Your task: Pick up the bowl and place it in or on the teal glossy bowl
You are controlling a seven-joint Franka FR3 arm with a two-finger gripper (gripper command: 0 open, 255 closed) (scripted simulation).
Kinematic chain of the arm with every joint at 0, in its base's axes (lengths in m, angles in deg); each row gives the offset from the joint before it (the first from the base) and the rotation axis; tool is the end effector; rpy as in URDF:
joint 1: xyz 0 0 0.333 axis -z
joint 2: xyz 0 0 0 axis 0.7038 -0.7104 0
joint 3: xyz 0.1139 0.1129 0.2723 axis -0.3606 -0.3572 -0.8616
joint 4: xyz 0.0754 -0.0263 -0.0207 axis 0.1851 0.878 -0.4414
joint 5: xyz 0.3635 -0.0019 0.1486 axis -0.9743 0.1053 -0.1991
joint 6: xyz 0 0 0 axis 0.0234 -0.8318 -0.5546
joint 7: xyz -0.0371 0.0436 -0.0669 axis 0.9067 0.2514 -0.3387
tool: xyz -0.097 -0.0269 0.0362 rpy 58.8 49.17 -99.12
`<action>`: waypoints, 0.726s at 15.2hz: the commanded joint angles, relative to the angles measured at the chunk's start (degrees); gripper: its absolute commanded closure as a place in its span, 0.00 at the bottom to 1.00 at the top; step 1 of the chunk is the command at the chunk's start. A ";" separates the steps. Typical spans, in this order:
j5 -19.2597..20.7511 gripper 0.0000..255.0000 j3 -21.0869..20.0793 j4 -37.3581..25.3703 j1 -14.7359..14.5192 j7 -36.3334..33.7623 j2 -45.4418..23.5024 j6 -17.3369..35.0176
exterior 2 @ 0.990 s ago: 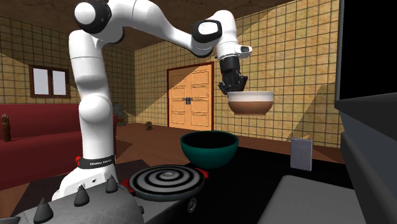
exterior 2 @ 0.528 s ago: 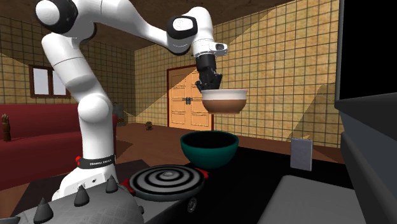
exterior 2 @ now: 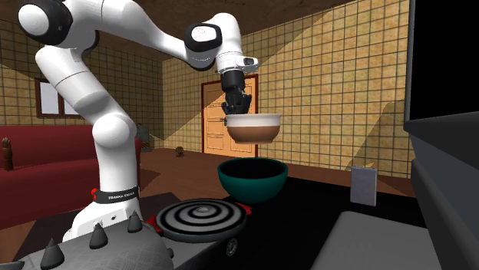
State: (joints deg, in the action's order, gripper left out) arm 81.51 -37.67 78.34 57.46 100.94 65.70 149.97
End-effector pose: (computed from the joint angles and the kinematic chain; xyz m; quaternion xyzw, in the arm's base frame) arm 0.2968 -0.2582 0.5111 0.9966 0.0232 0.0214 0.0757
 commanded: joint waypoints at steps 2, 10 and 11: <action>0.54 1.00 0.45 2.29 0.23 -0.36 -0.10 2.42; 1.84 1.00 1.90 7.24 0.61 -1.16 -1.77 9.01; 1.99 1.00 2.08 7.77 0.65 -1.25 -2.03 9.80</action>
State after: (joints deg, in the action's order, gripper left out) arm 83.34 -35.77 85.57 58.06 99.77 63.87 158.95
